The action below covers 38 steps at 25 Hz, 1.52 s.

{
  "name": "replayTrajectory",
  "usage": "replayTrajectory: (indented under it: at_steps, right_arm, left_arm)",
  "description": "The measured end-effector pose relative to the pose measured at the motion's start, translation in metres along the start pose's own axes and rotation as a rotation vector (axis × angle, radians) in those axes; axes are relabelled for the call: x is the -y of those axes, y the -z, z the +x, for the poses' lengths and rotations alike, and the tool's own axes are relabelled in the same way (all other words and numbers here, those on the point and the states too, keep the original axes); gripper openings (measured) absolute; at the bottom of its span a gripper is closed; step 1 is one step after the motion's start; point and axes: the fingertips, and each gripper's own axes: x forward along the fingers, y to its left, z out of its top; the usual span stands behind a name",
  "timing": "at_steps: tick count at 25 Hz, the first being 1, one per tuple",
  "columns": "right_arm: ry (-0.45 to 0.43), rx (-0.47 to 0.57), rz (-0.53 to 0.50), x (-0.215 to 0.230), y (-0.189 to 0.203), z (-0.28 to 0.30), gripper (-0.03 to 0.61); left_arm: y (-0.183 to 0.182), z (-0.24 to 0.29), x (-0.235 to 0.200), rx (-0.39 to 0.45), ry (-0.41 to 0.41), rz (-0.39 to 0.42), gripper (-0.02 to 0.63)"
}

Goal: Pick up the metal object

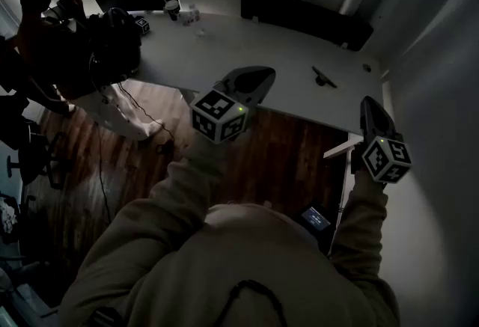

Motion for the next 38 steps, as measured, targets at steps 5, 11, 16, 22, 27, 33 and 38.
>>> replayTrajectory:
  at_steps: [5, 11, 16, 22, 27, 33, 38]
  right_arm:
    - [-0.007, -0.002, 0.0, 0.001, -0.001, 0.002, 0.017]
    - [-0.006, 0.006, -0.003, 0.003, -0.001, 0.005, 0.017]
    - [-0.031, 0.008, -0.048, -0.004, -0.004, 0.003, 0.018]
    - [-0.04, 0.014, -0.03, 0.01, 0.002, 0.002, 0.018]
    - [-0.067, 0.004, -0.015, 0.017, 0.005, 0.002, 0.018]
    - [-0.113, -0.022, 0.018, 0.02, 0.029, -0.008, 0.018]
    - [-0.13, -0.032, 0.025, 0.038, 0.04, -0.014, 0.018]
  left_arm:
    - [-0.003, 0.005, 0.003, 0.001, 0.003, 0.011, 0.0]
    - [-0.005, 0.007, 0.003, 0.004, 0.001, 0.018, 0.0]
    - [-0.002, 0.004, 0.002, 0.007, -0.004, 0.005, 0.0]
    - [0.002, 0.011, 0.005, 0.011, -0.029, 0.043, 0.0]
    - [0.011, 0.022, 0.014, -0.014, -0.027, 0.028, 0.0]
    - [0.016, 0.022, 0.014, -0.037, -0.057, 0.024, 0.0]
    - [0.021, 0.029, 0.018, -0.046, -0.067, 0.025, 0.0]
